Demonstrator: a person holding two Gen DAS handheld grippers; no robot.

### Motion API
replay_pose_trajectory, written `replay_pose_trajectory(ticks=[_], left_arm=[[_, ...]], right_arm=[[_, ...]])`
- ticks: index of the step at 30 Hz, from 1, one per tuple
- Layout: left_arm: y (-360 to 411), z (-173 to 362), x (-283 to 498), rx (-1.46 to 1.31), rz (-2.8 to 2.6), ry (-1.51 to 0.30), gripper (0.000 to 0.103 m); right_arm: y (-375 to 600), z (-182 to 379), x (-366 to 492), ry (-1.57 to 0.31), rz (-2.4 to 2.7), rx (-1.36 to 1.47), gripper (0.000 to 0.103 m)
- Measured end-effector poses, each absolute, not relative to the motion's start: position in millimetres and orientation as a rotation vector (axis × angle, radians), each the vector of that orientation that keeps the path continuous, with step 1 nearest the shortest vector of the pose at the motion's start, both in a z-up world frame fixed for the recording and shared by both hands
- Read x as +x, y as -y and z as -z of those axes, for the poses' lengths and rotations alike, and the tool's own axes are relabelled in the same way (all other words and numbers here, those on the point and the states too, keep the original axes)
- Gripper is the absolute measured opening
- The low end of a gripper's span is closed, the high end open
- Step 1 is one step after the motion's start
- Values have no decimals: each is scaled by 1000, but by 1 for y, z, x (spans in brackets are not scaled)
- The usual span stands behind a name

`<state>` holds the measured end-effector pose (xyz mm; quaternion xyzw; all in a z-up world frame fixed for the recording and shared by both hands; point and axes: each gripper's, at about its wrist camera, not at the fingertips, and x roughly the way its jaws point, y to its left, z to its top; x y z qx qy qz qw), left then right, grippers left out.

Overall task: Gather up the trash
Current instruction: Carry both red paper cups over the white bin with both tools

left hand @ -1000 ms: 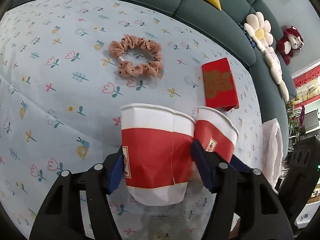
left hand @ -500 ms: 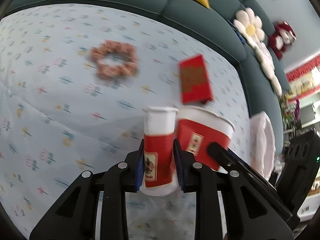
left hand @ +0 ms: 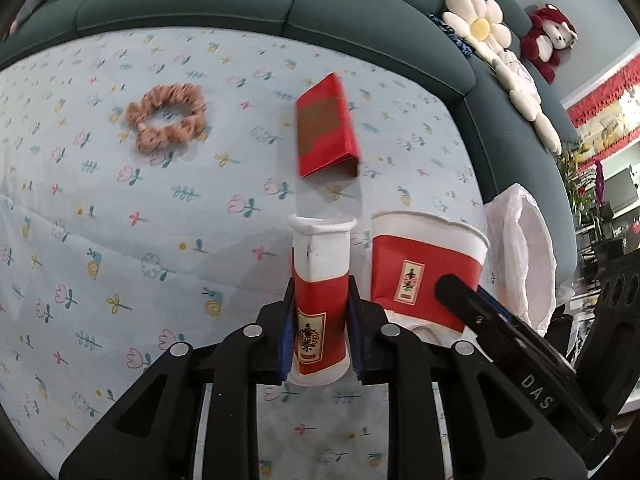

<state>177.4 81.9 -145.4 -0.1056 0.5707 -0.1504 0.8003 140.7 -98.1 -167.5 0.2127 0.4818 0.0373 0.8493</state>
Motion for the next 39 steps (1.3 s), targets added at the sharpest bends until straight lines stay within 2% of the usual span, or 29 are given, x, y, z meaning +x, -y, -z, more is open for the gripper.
replay_pose_trajectory(ticks=[20, 39], left_arm=[[55, 52, 167, -52, 475, -1055, 21], [161, 9, 128, 83, 613, -971, 21]], right_arm=[[205, 80, 105, -784, 56, 416, 26], [288, 37, 55, -648, 162, 438, 26]])
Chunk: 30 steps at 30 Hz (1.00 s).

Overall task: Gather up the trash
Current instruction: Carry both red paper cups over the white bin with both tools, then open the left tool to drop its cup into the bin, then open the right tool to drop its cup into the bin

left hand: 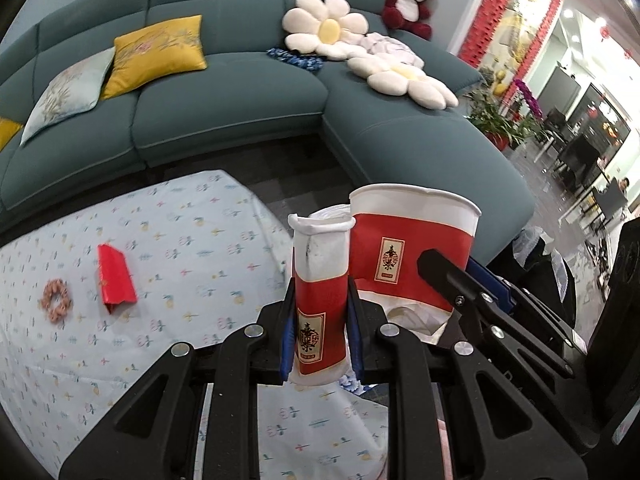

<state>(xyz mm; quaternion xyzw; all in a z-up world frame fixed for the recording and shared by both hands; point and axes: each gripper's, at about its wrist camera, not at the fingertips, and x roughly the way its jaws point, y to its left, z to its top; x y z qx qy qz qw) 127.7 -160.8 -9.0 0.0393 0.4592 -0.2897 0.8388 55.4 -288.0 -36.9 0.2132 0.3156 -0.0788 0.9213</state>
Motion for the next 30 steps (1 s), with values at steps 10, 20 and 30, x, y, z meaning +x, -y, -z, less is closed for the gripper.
replay_pose_trajectory(ticks=[10, 20, 30], left_arm=[[207, 4, 117, 131, 677, -963, 21], [229, 5, 122, 110, 717, -975, 23], [226, 7, 129, 56, 704, -978, 55]], right_arm=[[325, 33, 33, -622, 228, 450, 26], [354, 40, 30, -623, 271, 471, 26], [360, 53, 41, -644, 277, 474, 27]])
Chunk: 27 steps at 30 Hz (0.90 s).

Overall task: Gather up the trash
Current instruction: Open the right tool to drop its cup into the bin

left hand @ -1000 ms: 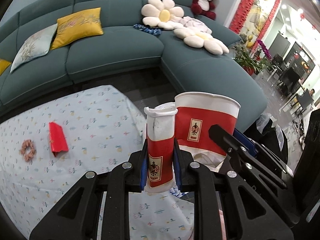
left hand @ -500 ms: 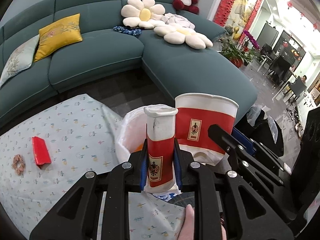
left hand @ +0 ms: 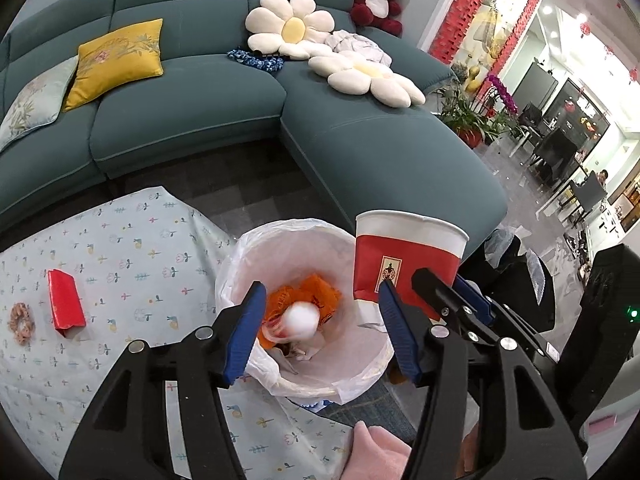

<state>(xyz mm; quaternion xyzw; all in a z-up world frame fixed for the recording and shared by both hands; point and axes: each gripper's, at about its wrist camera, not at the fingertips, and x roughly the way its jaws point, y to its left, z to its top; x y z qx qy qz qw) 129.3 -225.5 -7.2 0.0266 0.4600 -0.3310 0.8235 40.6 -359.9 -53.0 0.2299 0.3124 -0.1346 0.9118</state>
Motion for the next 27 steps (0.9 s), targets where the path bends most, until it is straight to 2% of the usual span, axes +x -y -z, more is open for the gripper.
replay_pose_trajectory(ticks=[6, 9, 16, 27], left_arm=[[213, 9, 136, 37, 665, -978, 61], [206, 9, 139, 36, 646, -975, 61], [186, 10, 144, 35, 598, -968, 61], [135, 10, 152, -12, 518, -963, 61]], right_arm=[[356, 60, 51, -662, 269, 482, 30], [352, 59, 56, -662, 268, 471, 39], [335, 53, 64, -661, 253, 443, 48], [295, 39, 75, -666, 202, 393, 55]])
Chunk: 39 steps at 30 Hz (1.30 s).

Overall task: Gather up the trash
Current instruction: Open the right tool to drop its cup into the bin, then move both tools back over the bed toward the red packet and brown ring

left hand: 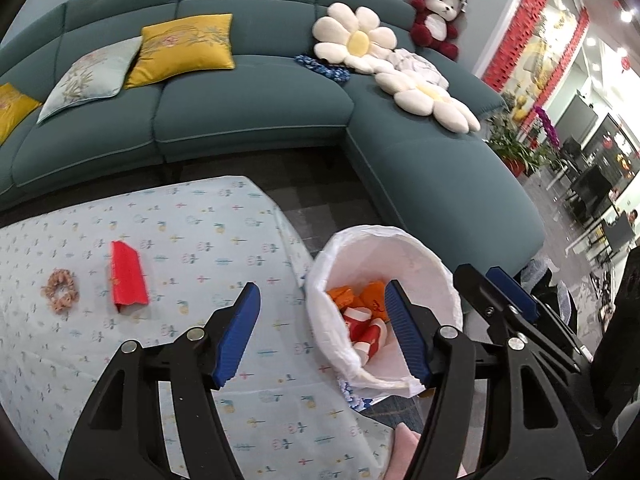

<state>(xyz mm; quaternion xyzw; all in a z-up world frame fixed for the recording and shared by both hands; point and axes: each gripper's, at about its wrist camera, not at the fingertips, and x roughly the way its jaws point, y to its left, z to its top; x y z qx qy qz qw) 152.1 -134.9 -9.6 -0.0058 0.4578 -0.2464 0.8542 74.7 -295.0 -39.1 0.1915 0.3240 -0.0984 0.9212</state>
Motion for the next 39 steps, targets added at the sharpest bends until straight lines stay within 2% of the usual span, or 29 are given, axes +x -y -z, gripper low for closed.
replay_pose_trajectory(ticks=[13, 17, 35, 39], left_arm=[[62, 6, 166, -76, 421, -947, 61], [35, 8, 174, -108, 382, -949, 61], [-94, 44, 208, -193, 180, -983, 65], [-118, 61, 220, -170, 131, -999, 70]], right_arm=[[233, 27, 99, -685, 126, 337, 60], [213, 24, 107, -690, 103, 312, 67], [109, 41, 162, -770, -30, 217, 67], [84, 57, 179, -807, -57, 203, 67]])
